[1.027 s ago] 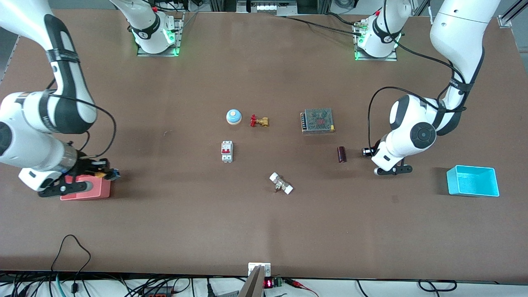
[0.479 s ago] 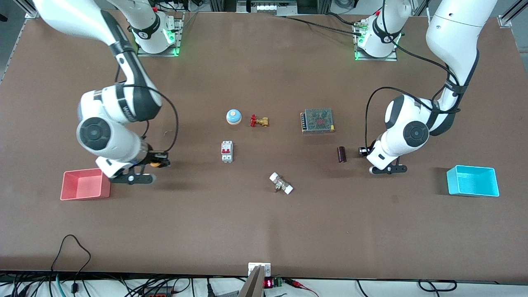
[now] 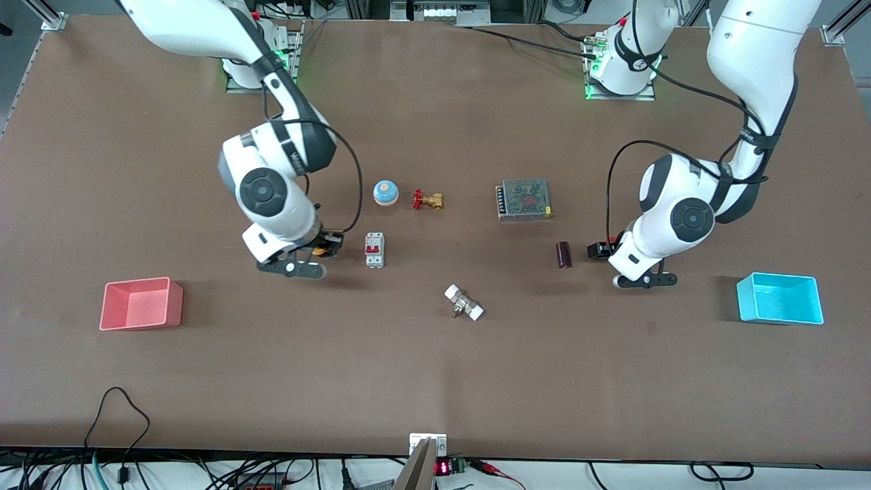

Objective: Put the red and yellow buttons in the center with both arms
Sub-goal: 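Carry the yellow button toward the breaker while the left gripper carries the red button, then set the red button beside the capacitor and open the left gripper, then set the yellow button beside the breaker while the left gripper withdraws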

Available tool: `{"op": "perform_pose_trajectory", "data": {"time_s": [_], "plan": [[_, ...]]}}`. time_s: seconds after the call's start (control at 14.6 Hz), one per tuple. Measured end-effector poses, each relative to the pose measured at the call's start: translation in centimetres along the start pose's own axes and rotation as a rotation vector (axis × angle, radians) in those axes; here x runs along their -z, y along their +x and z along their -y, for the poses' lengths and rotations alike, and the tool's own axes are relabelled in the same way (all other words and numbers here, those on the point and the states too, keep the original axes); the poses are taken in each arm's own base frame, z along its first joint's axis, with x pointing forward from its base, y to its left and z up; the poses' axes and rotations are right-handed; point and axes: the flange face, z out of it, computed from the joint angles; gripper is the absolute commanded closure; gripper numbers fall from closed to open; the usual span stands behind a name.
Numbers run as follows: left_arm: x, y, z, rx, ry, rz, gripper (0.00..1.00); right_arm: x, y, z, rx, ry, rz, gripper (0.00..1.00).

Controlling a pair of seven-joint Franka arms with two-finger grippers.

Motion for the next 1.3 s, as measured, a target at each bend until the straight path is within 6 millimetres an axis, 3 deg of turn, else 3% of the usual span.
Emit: {"op": "perform_pose_trajectory", "data": {"time_s": [0.21, 0.48, 0.62, 0.75, 0.82, 1.1, 1.3], "plan": [[7.8, 0.7, 1.7, 0.001, 0.034, 0.049, 0.00, -2.3, -2.0, 1.4, -0.006, -0.003, 0.005, 0.70], [21.0, 1.7, 5.8, 0.020, 0.039, 0.075, 0.00, -3.7, -2.4, 1.7, -0.017, -0.013, 0.020, 0.59], [25.4, 2.0, 9.1, 0.011, 0.016, 0.054, 0.00, -3.8, -2.4, 1.7, -0.028, -0.014, 0.022, 0.33], [27.7, 2.0, 12.0, 0.006, -0.001, 0.029, 0.00, -3.7, -2.4, 1.8, -0.032, -0.013, 0.020, 0.12], [28.7, 1.8, 12.4, 0.008, -0.004, 0.016, 0.00, -3.6, -2.3, 1.8, -0.033, -0.011, 0.016, 0.03], [32.8, 1.0, 10.9, -0.043, -0.023, -0.030, 0.00, -1.0, -0.5, 0.7, -0.047, -0.001, -0.014, 0.00], [32.7, 1.1, 10.5, -0.050, -0.042, -0.028, 0.00, 2.6, 2.6, -3.3, -0.026, -0.012, -0.007, 0.00]]}}
